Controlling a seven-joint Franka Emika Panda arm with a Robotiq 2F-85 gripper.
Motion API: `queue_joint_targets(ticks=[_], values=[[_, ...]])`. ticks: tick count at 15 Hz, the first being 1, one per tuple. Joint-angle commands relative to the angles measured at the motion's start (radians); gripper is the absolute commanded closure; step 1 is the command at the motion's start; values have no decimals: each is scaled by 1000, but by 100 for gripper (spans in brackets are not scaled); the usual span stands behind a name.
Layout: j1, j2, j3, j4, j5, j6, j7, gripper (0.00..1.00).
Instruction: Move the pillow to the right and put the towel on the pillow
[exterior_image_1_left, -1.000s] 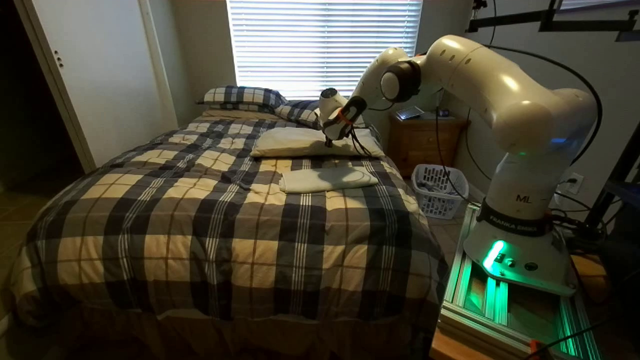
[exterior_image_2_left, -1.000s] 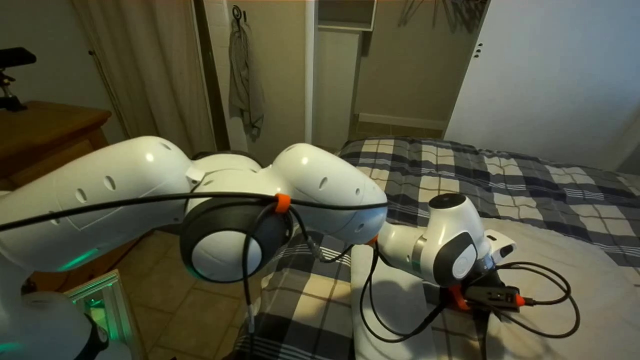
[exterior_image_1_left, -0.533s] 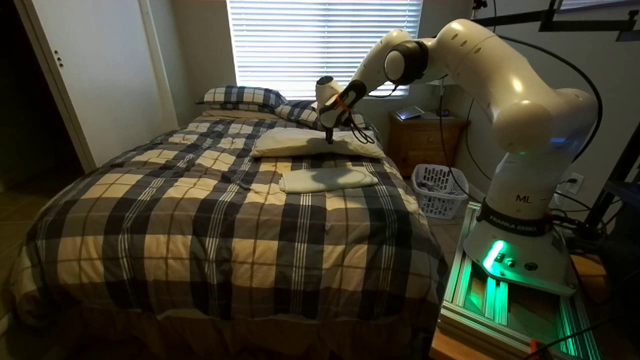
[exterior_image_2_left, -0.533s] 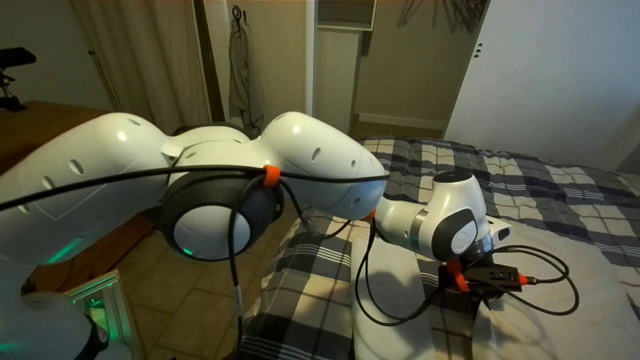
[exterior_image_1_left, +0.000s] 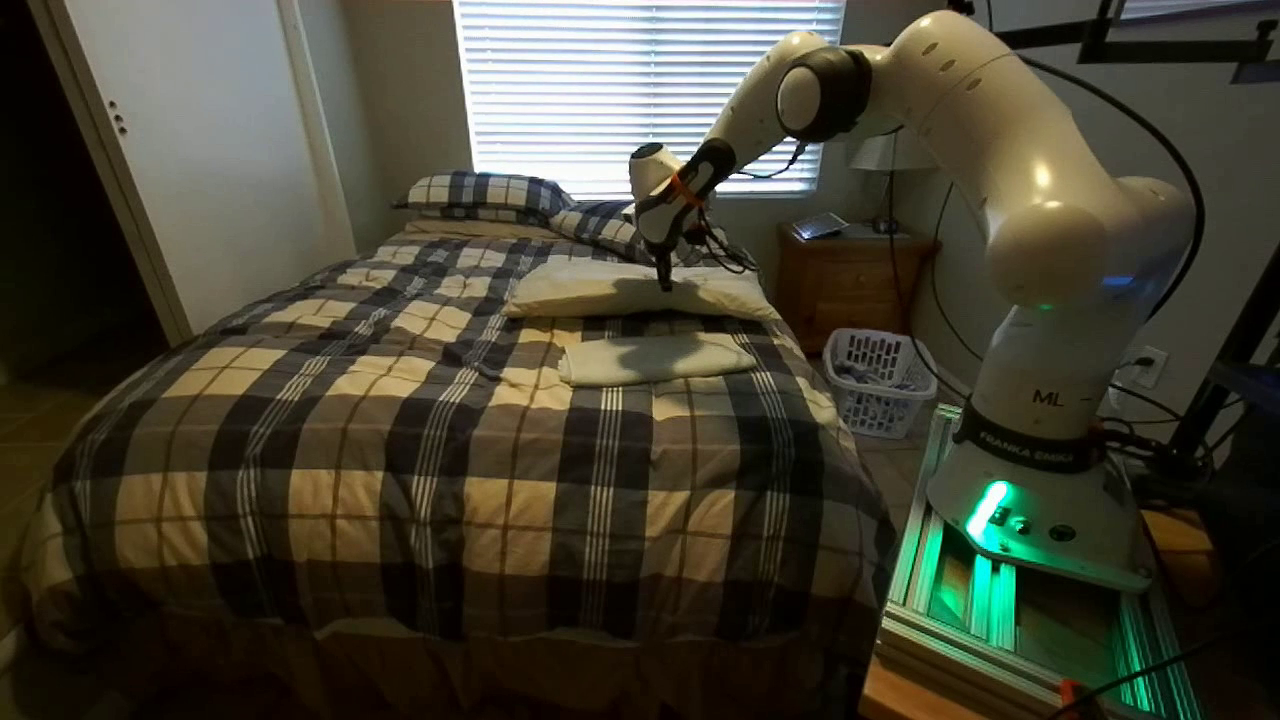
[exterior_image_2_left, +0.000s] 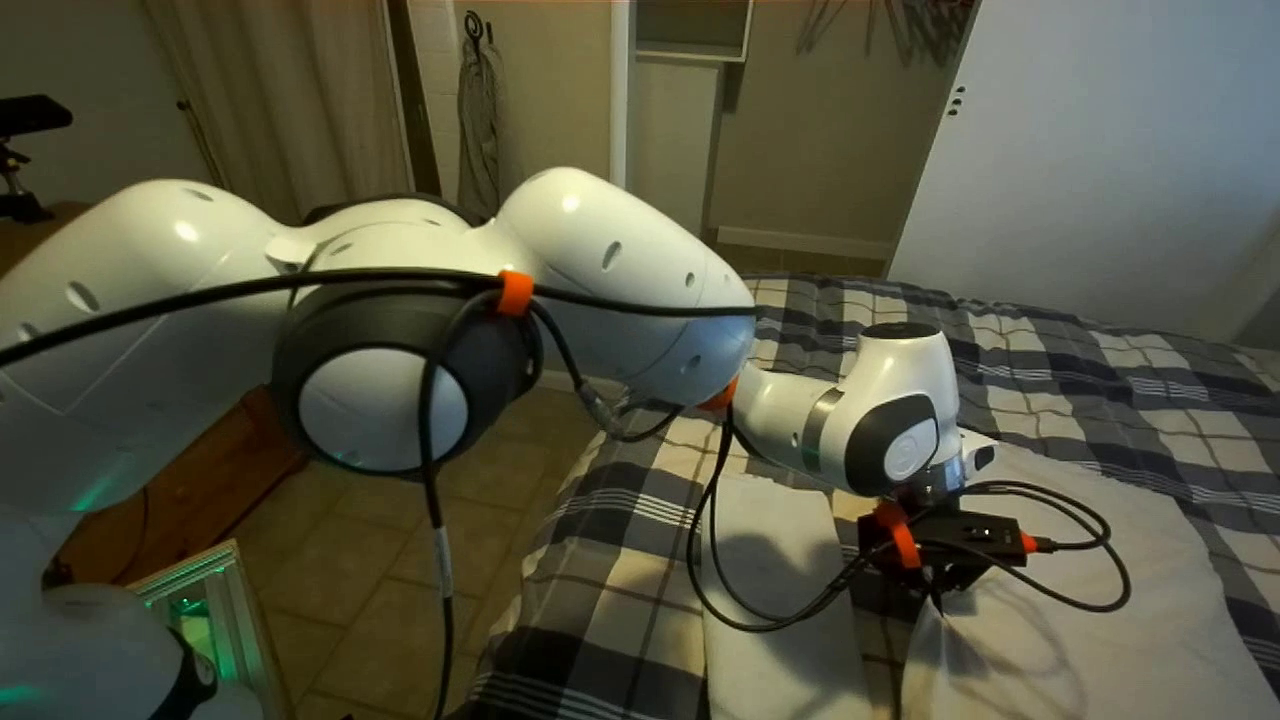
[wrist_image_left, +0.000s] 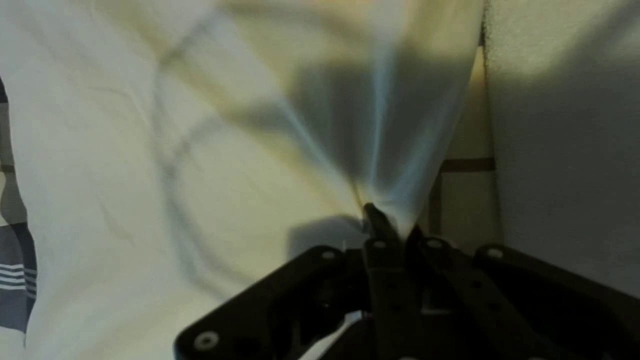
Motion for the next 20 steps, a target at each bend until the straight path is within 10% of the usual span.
queue_joint_targets(ticks=[1, 10, 11, 20], values=[[19, -110, -8, -134, 70, -49, -82, 95], [35, -180, -14, -217, 127, -94, -179, 94], [41, -178, -20, -214, 124, -104, -175, 68], [143, -220, -34, -218, 140, -288, -50, 13]])
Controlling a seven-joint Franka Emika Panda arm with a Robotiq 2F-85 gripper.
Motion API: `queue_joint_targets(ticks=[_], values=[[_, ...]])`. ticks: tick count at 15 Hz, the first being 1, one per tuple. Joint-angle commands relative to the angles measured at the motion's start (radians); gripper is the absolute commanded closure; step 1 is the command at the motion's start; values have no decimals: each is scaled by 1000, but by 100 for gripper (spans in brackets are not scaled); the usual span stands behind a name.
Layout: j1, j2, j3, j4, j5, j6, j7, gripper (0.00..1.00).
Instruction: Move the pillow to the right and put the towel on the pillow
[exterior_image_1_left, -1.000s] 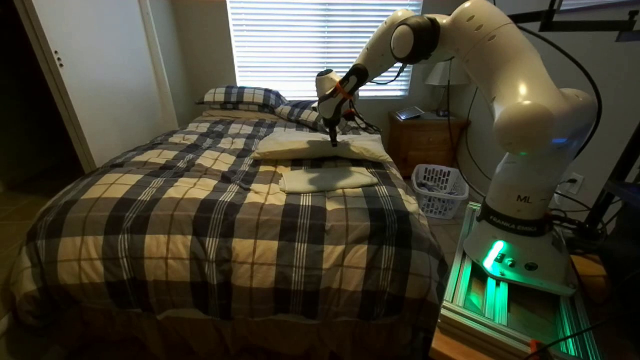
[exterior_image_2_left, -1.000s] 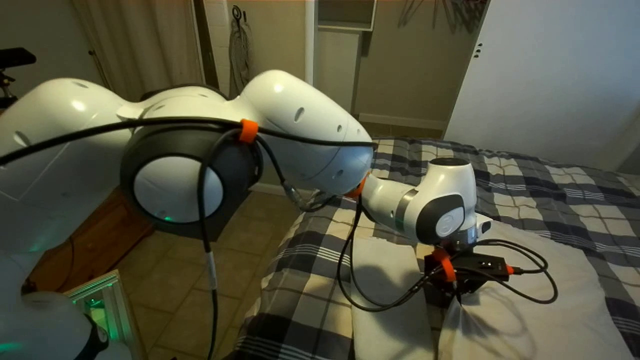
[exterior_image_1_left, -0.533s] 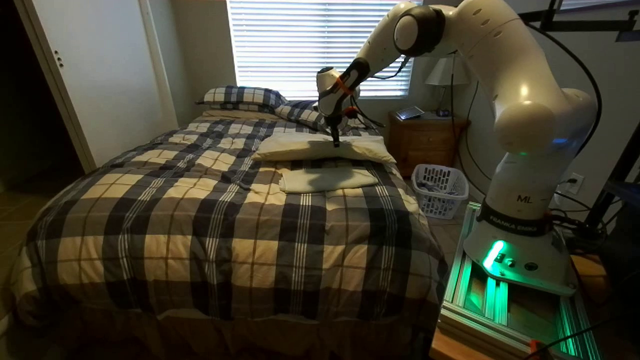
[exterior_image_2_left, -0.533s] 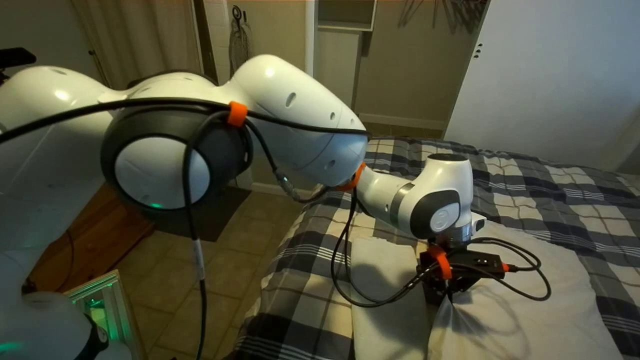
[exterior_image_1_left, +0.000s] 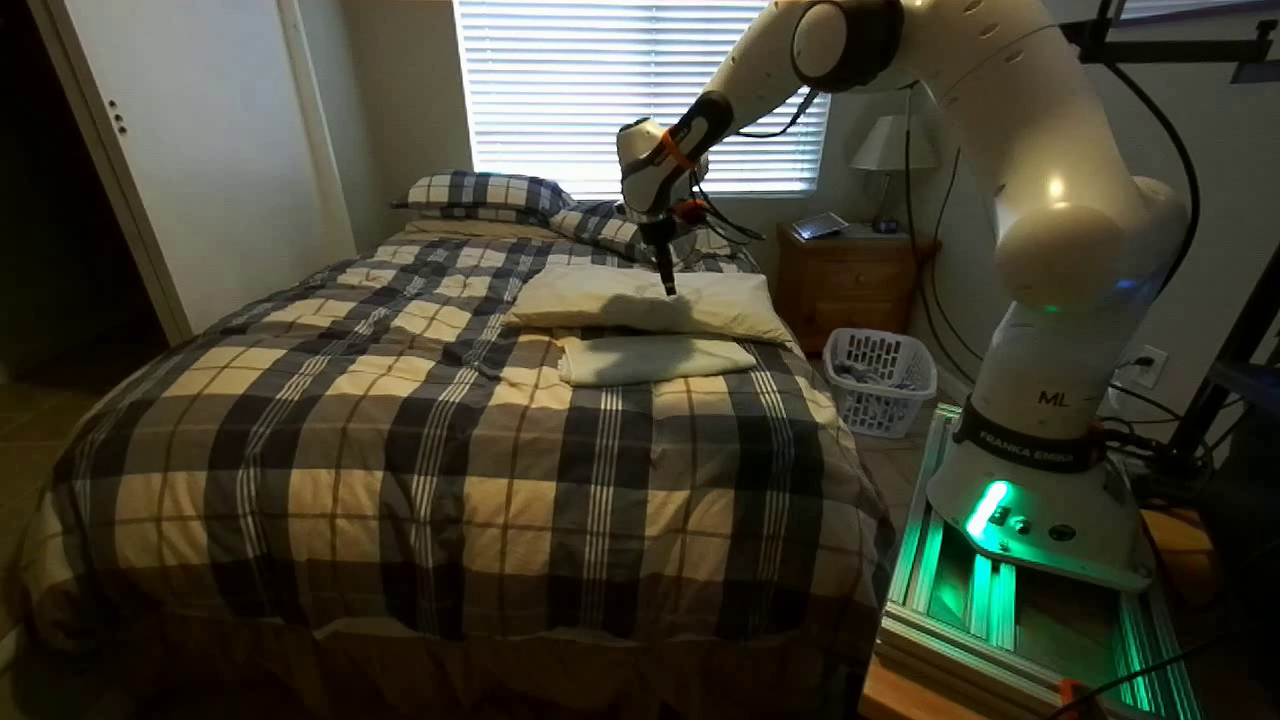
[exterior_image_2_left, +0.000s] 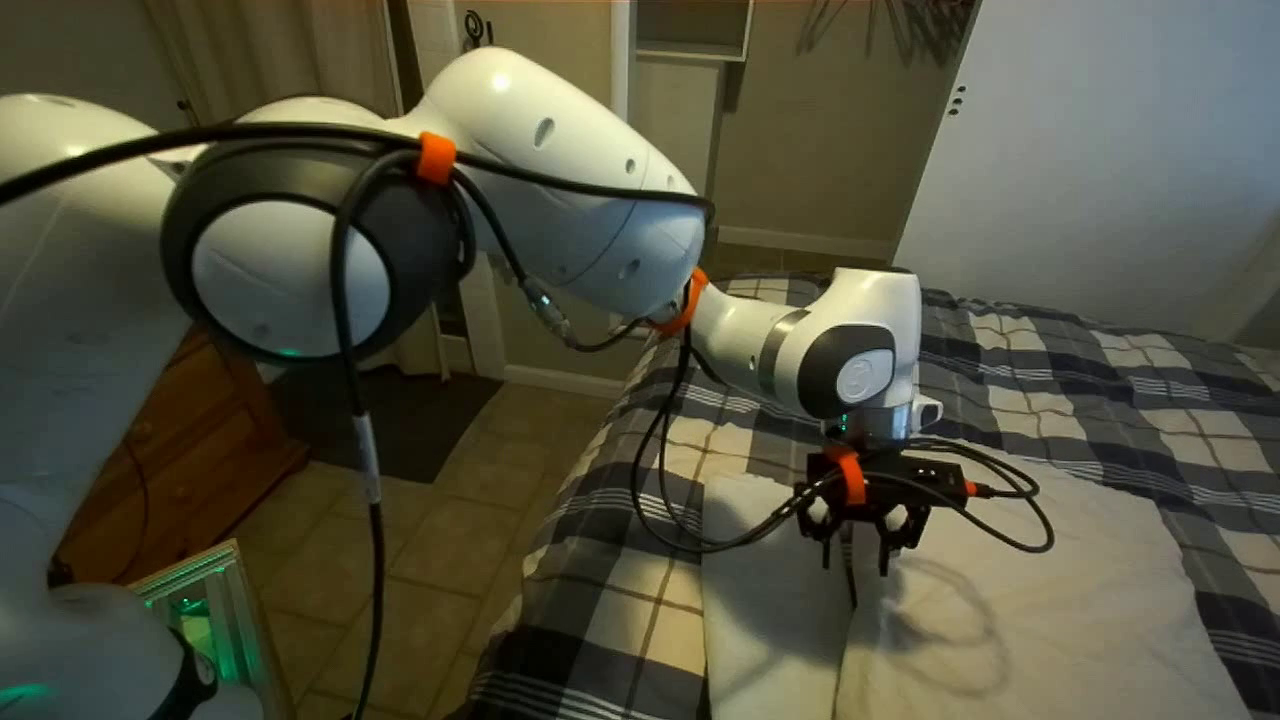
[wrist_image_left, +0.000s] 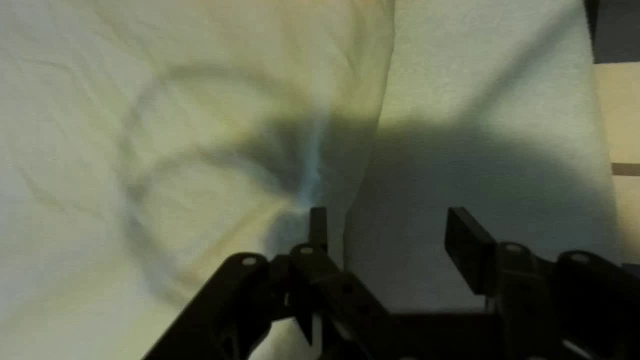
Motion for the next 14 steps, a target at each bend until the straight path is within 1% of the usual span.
queue_joint_targets(ticks=[1, 2, 3, 5, 6, 11, 14], values=[[67, -22, -27, -22, 16, -105, 83, 5], [73, -12, -23, -10, 22, -125, 99, 1], [56, -4, -18, 2, 11, -90, 60, 16], [72, -3, -16, 2, 9, -112, 87, 4], [73, -3, -16, 2, 9, -114, 90, 1], [71, -3, -22, 2, 7, -114, 91, 0], [100, -16, -24, -42, -18, -51, 129, 0]])
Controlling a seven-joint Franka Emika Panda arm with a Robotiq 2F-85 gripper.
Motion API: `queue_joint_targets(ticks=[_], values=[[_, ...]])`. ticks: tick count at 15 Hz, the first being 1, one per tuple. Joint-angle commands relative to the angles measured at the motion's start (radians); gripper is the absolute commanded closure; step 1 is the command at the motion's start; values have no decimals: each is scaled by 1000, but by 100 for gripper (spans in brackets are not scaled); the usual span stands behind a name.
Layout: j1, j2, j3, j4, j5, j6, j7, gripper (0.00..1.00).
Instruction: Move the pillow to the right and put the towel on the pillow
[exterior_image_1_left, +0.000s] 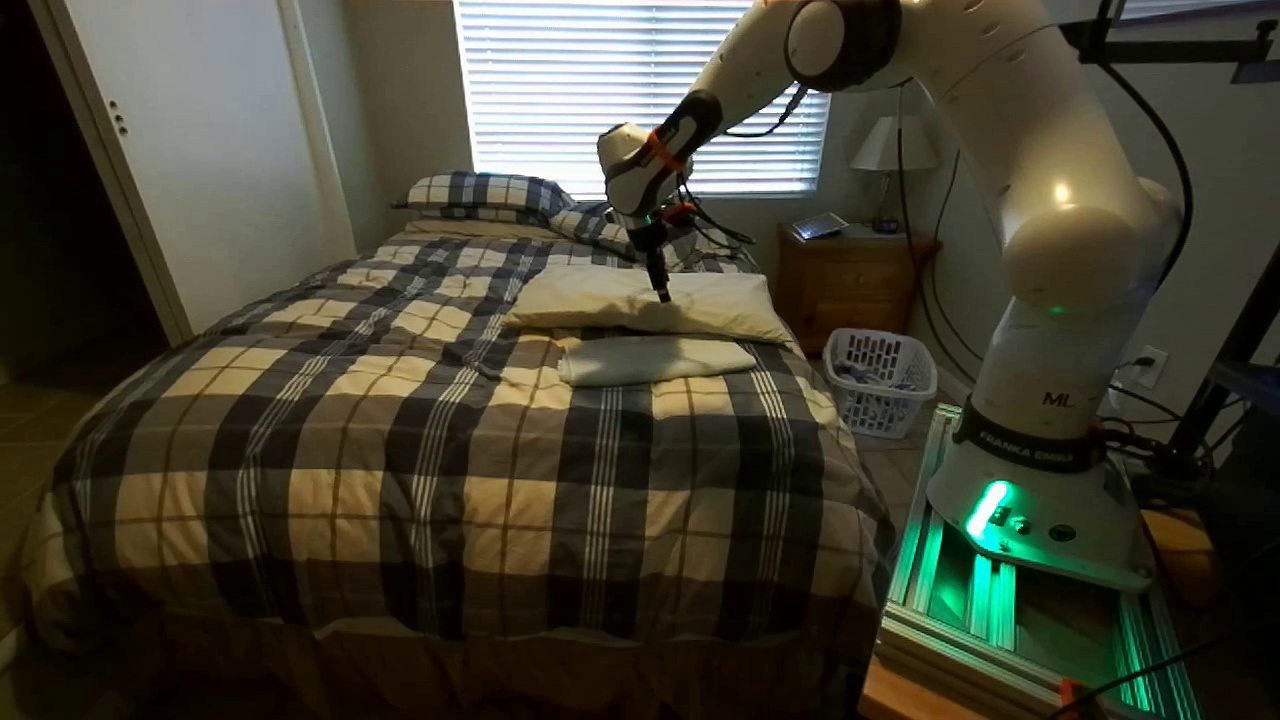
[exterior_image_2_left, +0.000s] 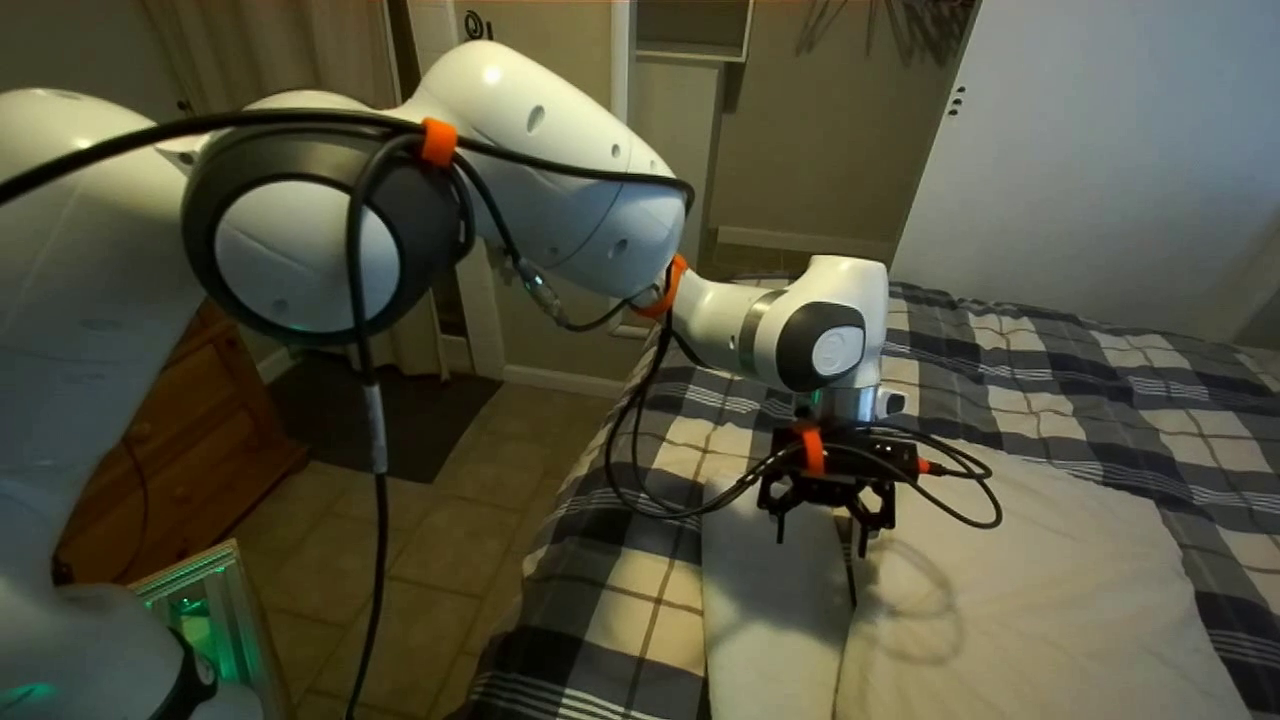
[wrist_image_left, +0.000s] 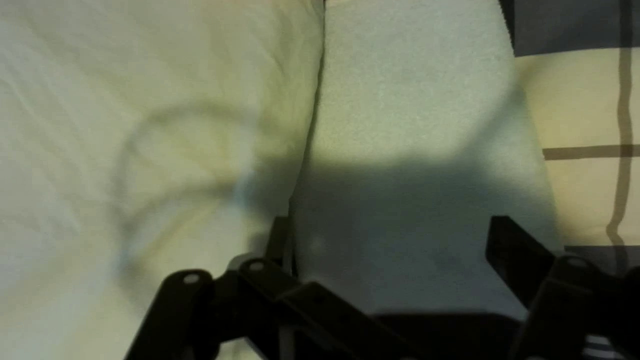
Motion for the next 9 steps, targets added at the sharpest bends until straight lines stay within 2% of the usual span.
queue_joint_targets(ticks=[1, 5, 9], values=[[51, -24, -23, -66, -44, 78, 54, 0], [77, -65, -22, -179, -54, 212, 123, 0], [85, -73, -26, -242, -32, 263, 205, 0]])
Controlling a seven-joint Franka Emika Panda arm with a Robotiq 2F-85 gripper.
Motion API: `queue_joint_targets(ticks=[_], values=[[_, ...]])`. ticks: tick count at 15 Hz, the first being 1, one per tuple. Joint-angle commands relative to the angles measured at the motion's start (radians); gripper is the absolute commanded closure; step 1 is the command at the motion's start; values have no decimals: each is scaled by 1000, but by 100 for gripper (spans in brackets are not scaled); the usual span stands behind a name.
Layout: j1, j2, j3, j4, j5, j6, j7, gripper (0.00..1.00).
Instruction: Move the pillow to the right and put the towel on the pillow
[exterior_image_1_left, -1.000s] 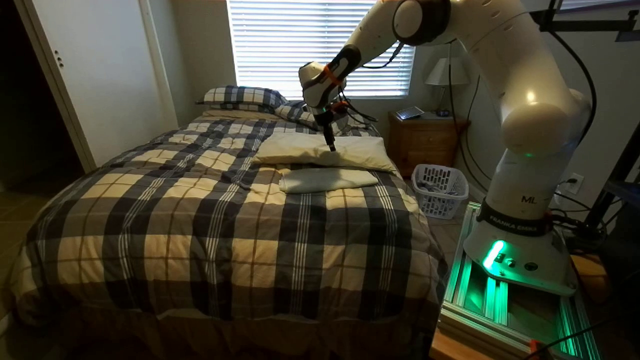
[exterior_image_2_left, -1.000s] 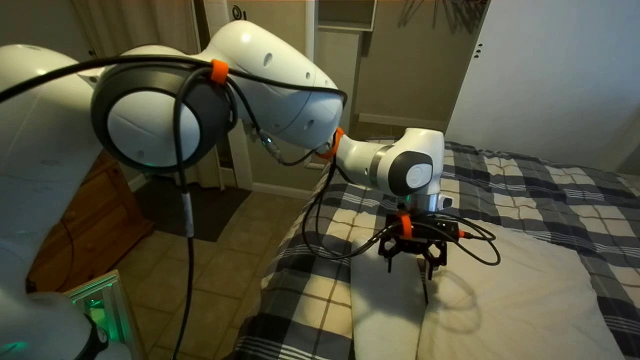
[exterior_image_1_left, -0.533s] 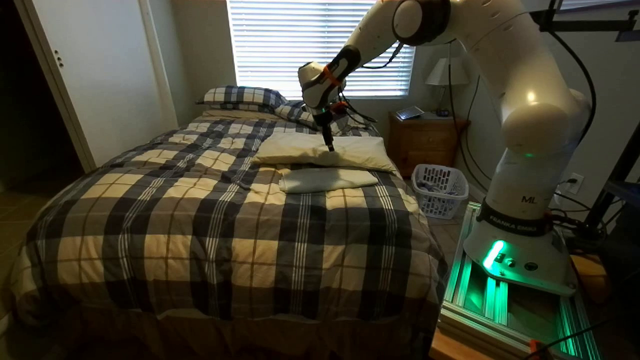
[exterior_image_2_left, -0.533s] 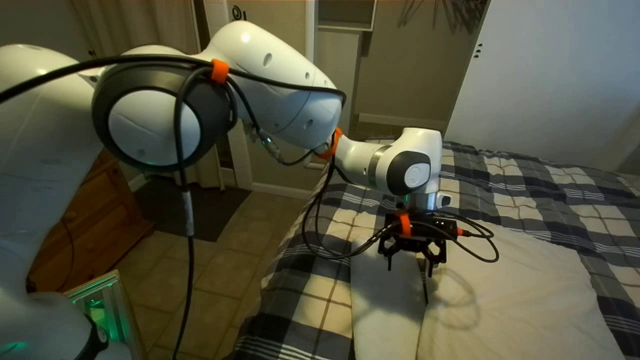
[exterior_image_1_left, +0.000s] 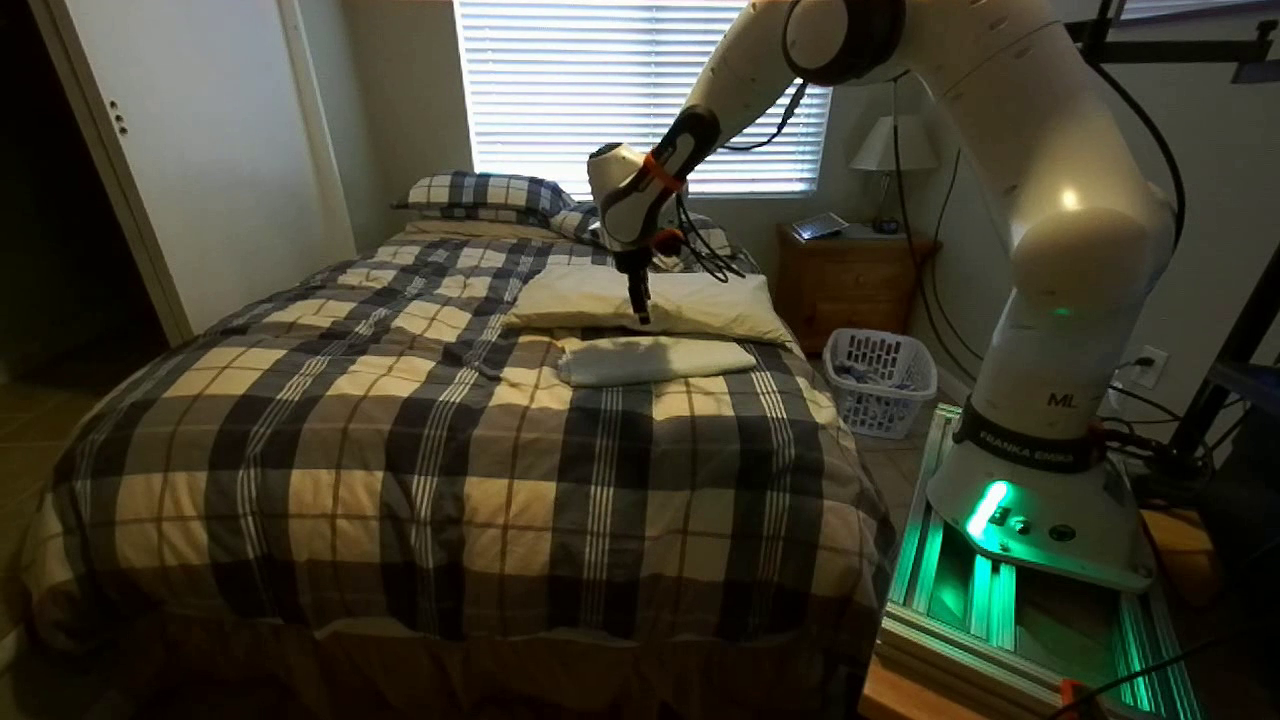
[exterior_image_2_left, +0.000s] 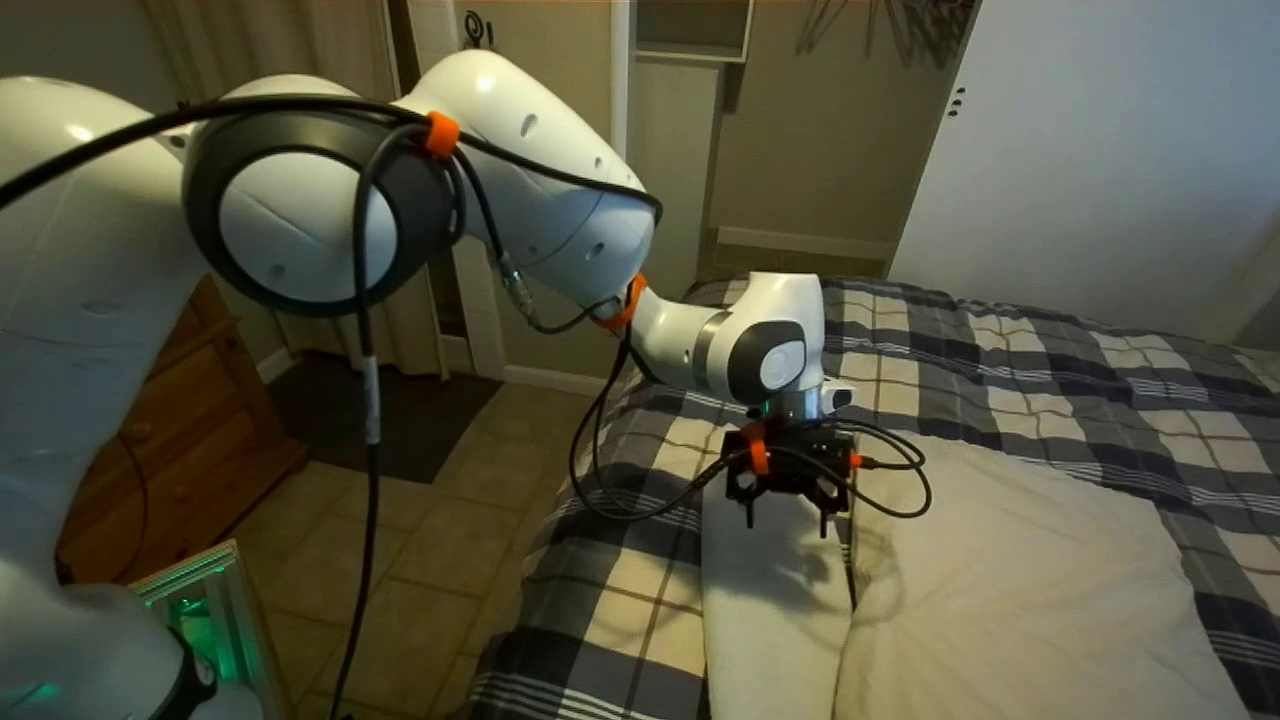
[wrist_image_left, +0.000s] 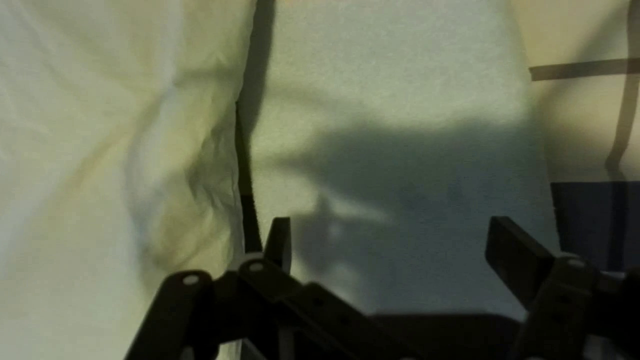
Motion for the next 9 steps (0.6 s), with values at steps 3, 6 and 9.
queue_joint_targets(ticks=[3, 6, 9], values=[[12, -28, -13, -94, 1, 26, 77, 0], [8, 6, 1, -70, 13, 8, 57, 0], [6, 29, 14, -55, 22, 1, 43, 0]])
